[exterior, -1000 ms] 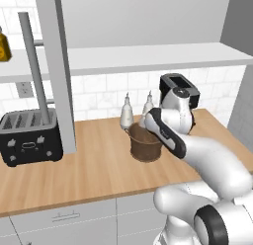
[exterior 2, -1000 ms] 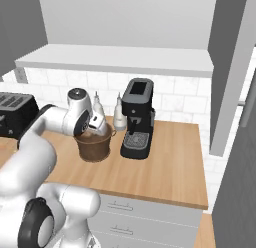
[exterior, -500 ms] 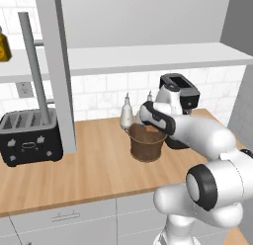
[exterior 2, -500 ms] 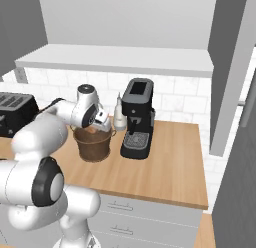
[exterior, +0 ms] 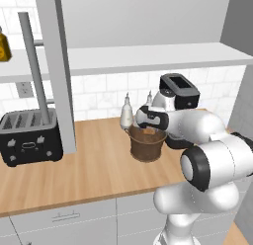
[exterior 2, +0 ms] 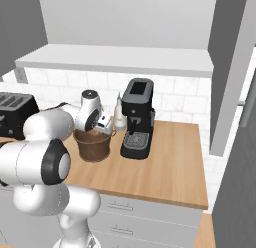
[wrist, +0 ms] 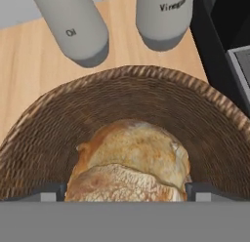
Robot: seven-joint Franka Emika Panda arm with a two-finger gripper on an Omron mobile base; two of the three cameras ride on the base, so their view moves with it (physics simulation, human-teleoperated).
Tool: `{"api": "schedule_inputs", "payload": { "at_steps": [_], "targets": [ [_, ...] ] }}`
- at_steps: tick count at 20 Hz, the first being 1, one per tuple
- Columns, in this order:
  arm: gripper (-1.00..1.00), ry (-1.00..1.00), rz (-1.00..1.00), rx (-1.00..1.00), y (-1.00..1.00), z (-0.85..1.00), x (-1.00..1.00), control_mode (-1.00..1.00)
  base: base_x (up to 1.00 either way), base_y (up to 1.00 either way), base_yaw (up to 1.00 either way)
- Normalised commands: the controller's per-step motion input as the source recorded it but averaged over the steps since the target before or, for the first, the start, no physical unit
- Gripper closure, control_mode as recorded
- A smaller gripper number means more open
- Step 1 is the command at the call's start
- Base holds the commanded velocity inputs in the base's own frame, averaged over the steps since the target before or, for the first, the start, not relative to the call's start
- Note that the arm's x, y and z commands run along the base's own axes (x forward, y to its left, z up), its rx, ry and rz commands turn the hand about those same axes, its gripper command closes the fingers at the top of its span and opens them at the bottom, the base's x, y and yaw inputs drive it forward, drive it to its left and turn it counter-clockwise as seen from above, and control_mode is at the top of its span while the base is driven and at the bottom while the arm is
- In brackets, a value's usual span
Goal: Open the cabinet, pick up the bread from the cabinet and place it in the basket. Then move the basket to the dining counter.
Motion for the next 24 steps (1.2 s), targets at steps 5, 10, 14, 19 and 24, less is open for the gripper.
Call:
{"api": "schedule_inputs", "payload": {
  "at_steps": [5, 10, 14, 19, 24],
  "targets": [
    [1.0, 0.0, 0.0, 0.0, 0.0, -0.02, 0.17, -1.0, 0.0, 0.0, 0.0],
    [1.0, 0.0, 0.0, 0.0, 0.0, -0.05, 0.02, -1.0, 0.0, 0.0, 0.0],
    [1.0, 0.02, 0.0, 0.0, 0.0, -0.22, 0.01, -1.0, 0.0, 0.0, 0.0],
    [1.0, 0.03, 0.0, 0.0, 0.0, -0.23, 0.23, -1.0, 0.0, 0.0, 0.0],
    [1.0, 0.04, 0.0, 0.0, -0.01, -0.05, 0.1, -1.0, 0.0, 0.0, 0.0]
  ]
}}
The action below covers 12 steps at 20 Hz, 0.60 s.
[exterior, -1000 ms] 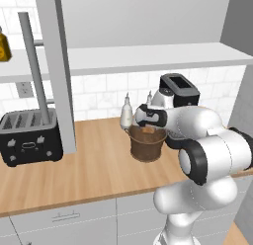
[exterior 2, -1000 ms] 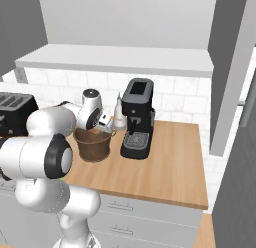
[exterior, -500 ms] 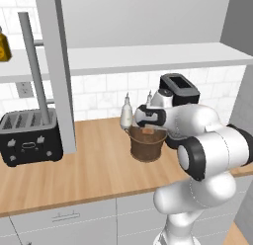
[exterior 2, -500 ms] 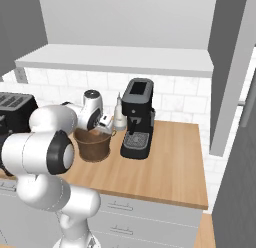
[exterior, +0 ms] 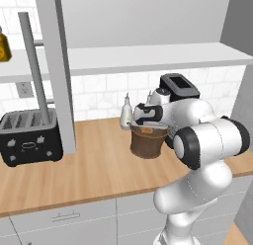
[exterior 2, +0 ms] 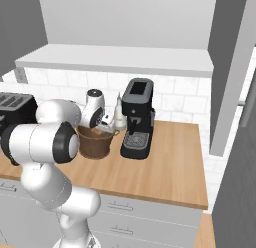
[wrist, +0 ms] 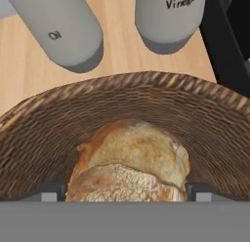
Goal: Open the cabinet, pick up the bread from the cabinet and place it in the basket. Then move the basket to the dining counter.
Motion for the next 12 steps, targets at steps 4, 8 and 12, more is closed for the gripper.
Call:
{"api": "schedule_inputs", "payload": {
  "at_steps": [4, 8, 12],
  "targets": [
    [-1.0, 0.0, 0.0, 0.0, 0.0, -0.01, -0.01, -1.0, 0.0, 0.0, 0.0],
    [-1.0, 0.0, 0.0, 0.0, 0.0, 0.0, -0.1, -1.0, 0.0, 0.0, 0.0],
    [-1.0, 0.0, 0.0, 0.0, 0.0, 0.0, -0.08, -1.0, 0.0, 0.0, 0.0]
  ]
}}
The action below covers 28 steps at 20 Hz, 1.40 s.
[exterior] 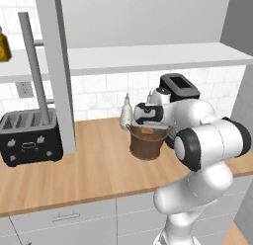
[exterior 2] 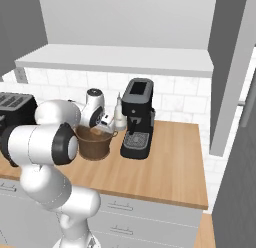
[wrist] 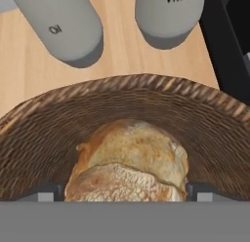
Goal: Open the cabinet, pick up the bread from the cabinet and place it in the basket. Then move the basket to the dining counter.
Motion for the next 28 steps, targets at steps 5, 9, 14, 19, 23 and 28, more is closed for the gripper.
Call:
{"api": "schedule_inputs", "payload": {
  "at_steps": [5, 9, 14, 19, 23, 28],
  "targets": [
    [-1.0, 0.0, 0.0, 0.0, 0.18, 0.06, -0.19, -1.0, 0.0, 0.0, 0.0],
    [-1.0, -0.01, 0.01, 0.0, 0.2, 0.41, -0.23, -1.0, 0.0, 0.0, 0.0],
    [-1.0, -0.01, 0.04, -0.01, 0.03, 0.37, -0.54, -1.0, 0.0, 0.0, 0.0],
    [-1.0, -0.02, 0.15, -0.05, 0.0, 0.19, -0.95, -1.0, 0.0, 0.0, 0.0],
    [-1.0, -0.08, 0.33, -0.13, 0.11, -0.07, -0.56, -1.0, 0.0, 0.0, 0.0],
    [-1.0, -0.06, 0.35, -0.22, 0.01, 0.0, -0.11, -1.0, 0.0, 0.0, 0.0]
  ]
}}
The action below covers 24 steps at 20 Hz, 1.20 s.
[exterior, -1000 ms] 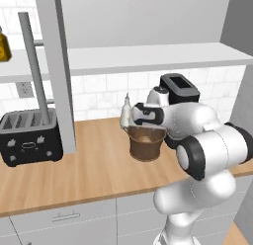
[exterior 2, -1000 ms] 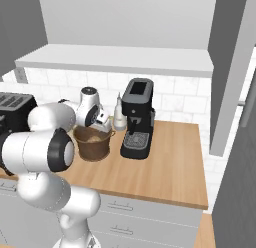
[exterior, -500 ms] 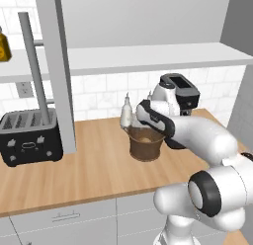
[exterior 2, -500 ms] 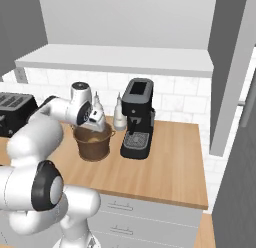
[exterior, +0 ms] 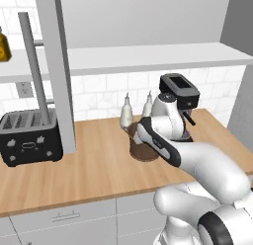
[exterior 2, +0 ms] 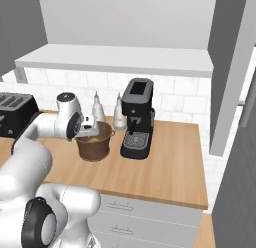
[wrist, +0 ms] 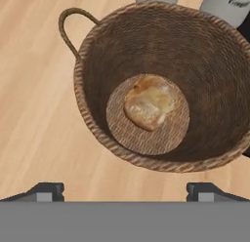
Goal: Open the cabinet, pick up the bread from the cabinet and place it in the basket. Then move the basket to the dining counter.
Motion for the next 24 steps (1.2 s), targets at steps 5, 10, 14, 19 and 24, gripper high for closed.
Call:
{"api": "schedule_inputs", "payload": {
  "at_steps": [5, 10, 14, 19, 24],
  "targets": [
    [-1.0, 0.04, 0.32, -0.19, 0.05, -0.04, 0.22, -1.0, 0.0, 0.0, 0.0],
    [-1.0, 0.14, 0.3, -0.19, 0.28, -0.26, 0.23, -1.0, 0.0, 0.0, 0.0],
    [-1.0, 0.2, 0.26, -0.11, 0.21, -0.34, 0.42, -1.0, 0.0, 0.0, 0.0],
    [-1.0, 0.08, 0.21, -0.05, 0.02, -0.4, 0.47, -1.0, 0.0, 0.0, 0.0],
    [-1.0, 0.0, 0.2, -0.07, -0.02, -0.66, 0.07, -1.0, 0.0, 0.0, 0.0]
  ]
}}
